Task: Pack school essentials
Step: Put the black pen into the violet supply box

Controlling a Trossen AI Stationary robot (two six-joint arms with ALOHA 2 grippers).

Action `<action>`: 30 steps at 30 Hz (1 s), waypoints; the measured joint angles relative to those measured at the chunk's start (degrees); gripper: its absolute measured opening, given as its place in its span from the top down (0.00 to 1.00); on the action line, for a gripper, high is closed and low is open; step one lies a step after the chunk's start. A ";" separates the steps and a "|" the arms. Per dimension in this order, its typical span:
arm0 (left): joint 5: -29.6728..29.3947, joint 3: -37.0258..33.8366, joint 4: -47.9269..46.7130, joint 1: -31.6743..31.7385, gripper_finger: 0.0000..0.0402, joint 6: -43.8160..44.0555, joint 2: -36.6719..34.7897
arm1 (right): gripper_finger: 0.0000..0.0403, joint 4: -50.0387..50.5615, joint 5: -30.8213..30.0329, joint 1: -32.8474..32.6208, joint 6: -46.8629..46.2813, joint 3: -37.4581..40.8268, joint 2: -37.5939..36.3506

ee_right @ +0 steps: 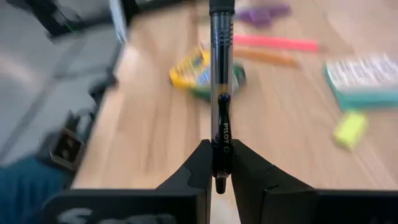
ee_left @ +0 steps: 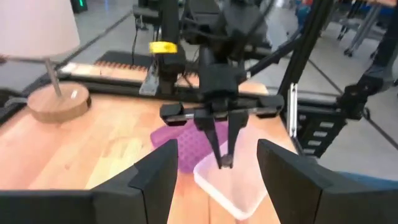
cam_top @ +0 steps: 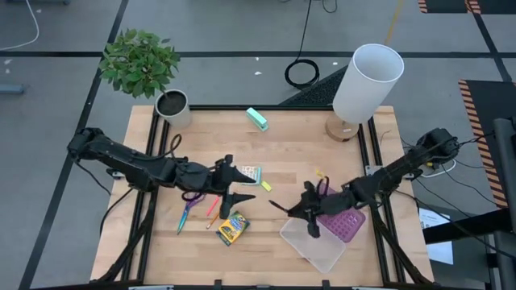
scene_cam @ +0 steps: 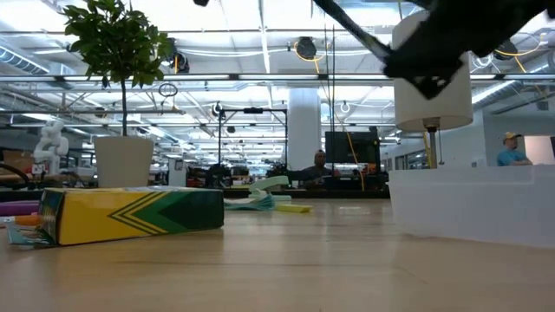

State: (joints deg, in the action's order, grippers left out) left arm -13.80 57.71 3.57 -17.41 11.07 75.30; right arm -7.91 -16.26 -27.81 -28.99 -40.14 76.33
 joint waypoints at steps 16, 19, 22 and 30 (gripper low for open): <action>-7.75 -0.02 -4.15 -4.96 0.44 3.25 0.14 | 0.92 30.63 -1.48 -13.93 -32.50 -9.18 0.09; -7.76 -0.02 -4.38 -4.96 0.44 3.30 0.14 | 0.92 33.25 -1.51 -16.44 -37.53 -9.18 0.09; -7.79 -0.02 -4.50 -4.92 0.44 3.76 0.14 | 0.92 33.97 -1.82 -18.39 -40.55 -9.18 0.09; -7.92 0.02 -4.71 -4.92 0.44 6.22 1.45 | 0.92 37.29 -1.59 -20.53 -46.67 -9.18 1.37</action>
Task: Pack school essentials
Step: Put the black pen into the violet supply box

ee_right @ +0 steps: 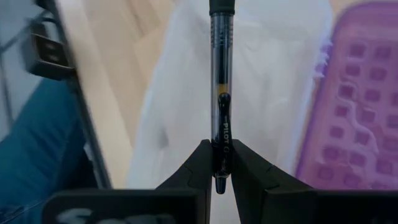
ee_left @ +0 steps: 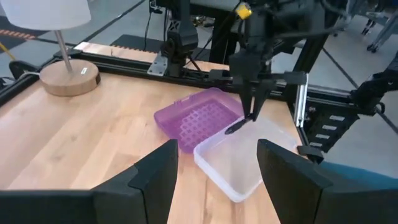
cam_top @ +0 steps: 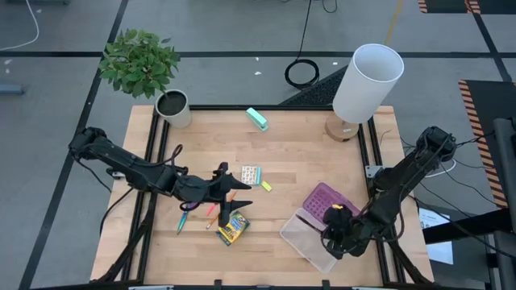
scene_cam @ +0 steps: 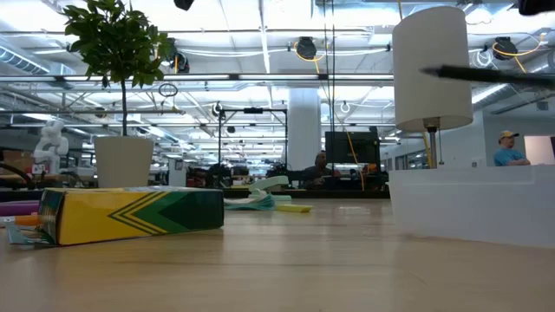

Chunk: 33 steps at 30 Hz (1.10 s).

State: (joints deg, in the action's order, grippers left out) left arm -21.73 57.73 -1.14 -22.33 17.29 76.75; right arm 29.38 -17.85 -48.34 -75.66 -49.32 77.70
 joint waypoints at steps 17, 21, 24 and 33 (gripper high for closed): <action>-0.73 -0.06 0.04 0.50 0.44 0.44 2.21 | 0.92 2.53 3.15 -0.02 -7.48 0.00 5.50; -0.73 -0.06 0.17 0.50 0.44 -0.09 2.21 | 0.92 2.79 3.16 -0.01 -7.61 0.00 5.63; -0.73 -0.06 0.21 0.50 0.44 -0.26 2.21 | 0.92 3.08 3.16 0.00 -7.60 0.00 5.63; -0.73 -0.06 0.91 0.50 0.44 -0.58 2.19 | 0.89 3.75 3.16 0.01 -7.62 0.00 5.63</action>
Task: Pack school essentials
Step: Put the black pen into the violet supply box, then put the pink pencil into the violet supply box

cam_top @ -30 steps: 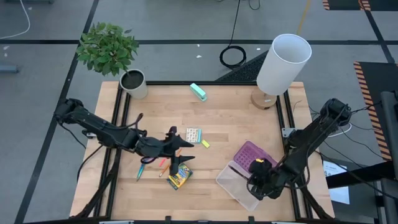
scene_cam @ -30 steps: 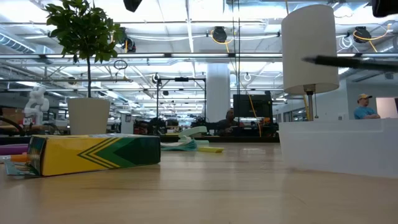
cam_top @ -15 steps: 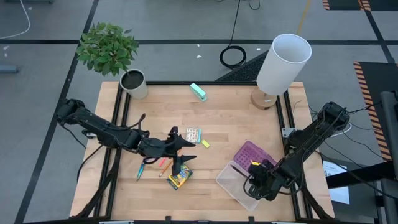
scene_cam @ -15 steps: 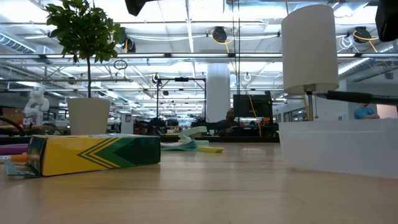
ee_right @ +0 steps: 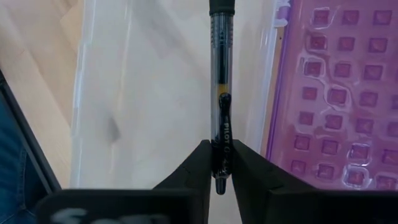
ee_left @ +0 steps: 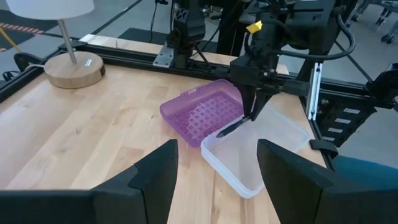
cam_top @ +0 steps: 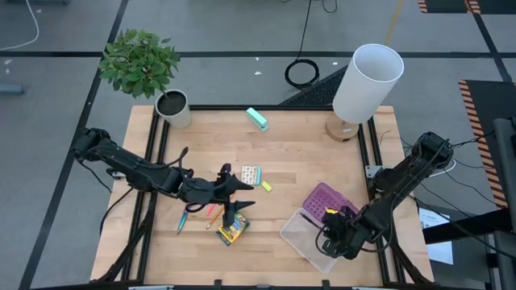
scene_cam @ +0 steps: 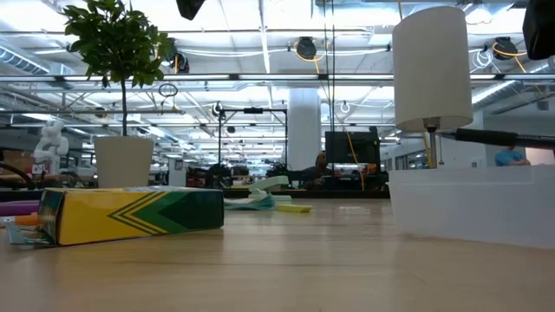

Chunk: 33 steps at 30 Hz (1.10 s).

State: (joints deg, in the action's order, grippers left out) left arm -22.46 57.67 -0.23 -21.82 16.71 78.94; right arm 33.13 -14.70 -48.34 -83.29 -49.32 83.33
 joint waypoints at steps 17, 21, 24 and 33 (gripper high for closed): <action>0.02 0.00 0.00 -0.39 0.44 0.44 -0.02 | 0.84 -0.35 0.00 0.00 1.28 0.02 0.00; 0.02 0.00 -0.02 -0.39 0.44 0.17 -0.02 | 0.84 -1.46 0.00 0.00 2.97 0.04 -0.31; 0.02 0.02 -0.32 -0.39 0.44 0.13 -0.02 | 0.84 -2.16 -0.01 0.00 4.37 0.04 -0.99; -6.64 0.07 -7.76 -1.88 0.44 2.10 0.05 | 0.84 -2.97 -0.54 0.00 11.20 0.04 -4.06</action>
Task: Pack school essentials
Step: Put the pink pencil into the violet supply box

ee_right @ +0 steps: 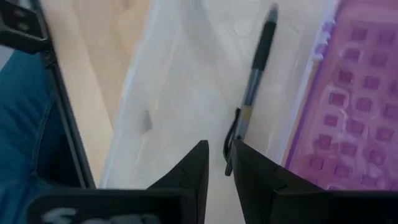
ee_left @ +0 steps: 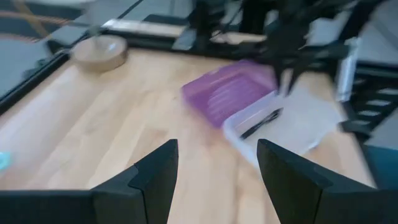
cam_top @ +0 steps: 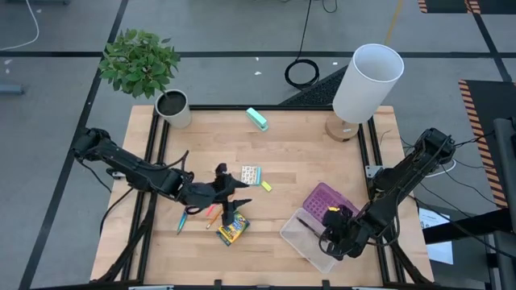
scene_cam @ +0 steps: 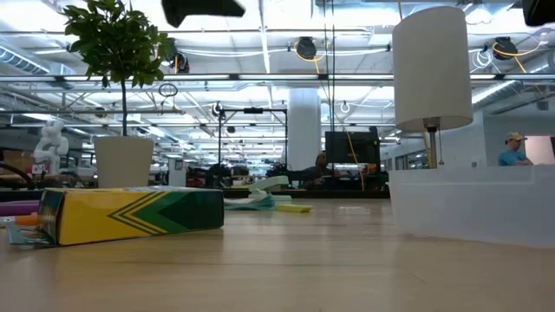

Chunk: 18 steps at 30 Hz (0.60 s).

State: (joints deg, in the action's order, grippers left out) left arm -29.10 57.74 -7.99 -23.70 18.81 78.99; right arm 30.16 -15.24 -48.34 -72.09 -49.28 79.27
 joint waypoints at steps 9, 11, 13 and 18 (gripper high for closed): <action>-4.94 0.02 -15.17 -4.13 0.44 15.22 0.51 | 0.84 -1.82 -1.47 1.53 12.72 0.00 -2.17; -5.81 0.02 -19.86 -4.85 0.45 19.74 0.52 | 0.84 -2.77 -1.47 2.46 14.96 0.00 -2.44; -6.16 0.02 -24.99 -5.36 0.45 24.20 1.61 | 0.84 -3.75 -1.47 3.26 17.27 0.00 -2.44; -3.72 0.05 -34.66 -4.98 0.44 36.35 4.87 | 0.84 -6.25 -1.47 4.73 22.30 0.00 -2.44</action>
State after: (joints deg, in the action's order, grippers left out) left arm -32.82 57.78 -42.65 -28.68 55.15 83.86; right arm 23.91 -16.71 -43.61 -49.79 -49.28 76.84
